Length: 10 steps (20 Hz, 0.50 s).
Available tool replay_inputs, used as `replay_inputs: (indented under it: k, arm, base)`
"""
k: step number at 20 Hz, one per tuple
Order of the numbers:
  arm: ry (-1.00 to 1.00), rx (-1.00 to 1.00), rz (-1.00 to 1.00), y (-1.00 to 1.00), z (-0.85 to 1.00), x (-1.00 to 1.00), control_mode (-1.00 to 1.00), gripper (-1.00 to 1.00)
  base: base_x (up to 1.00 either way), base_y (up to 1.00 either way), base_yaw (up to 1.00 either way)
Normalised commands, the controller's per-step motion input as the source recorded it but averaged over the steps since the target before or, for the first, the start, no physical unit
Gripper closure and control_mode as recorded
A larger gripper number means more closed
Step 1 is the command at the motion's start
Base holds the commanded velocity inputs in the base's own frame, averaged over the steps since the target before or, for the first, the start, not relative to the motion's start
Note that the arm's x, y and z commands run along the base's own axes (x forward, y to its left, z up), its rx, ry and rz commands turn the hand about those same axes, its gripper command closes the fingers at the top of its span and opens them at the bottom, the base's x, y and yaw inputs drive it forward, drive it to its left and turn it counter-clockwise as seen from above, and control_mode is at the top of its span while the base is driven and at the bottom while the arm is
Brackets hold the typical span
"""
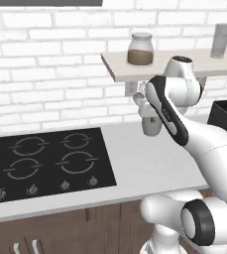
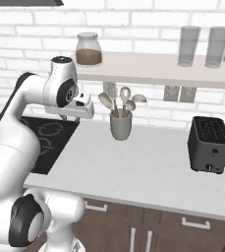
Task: Take a straw from the drawer in front and place it inside the glass cup on the dining counter.
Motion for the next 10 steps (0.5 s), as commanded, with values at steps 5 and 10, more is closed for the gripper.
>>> replay_inputs:
  k: [5,10]
  arm:
    - [-0.08,0.04,0.01,0.0,0.0,-0.23,-1.0,-1.0]
    - [-0.23,0.11,0.0,0.0,0.15,-0.52,-1.0,-1.0]
  base:
    - [0.0,0.0,0.0]
    - [0.0,0.0,0.0]
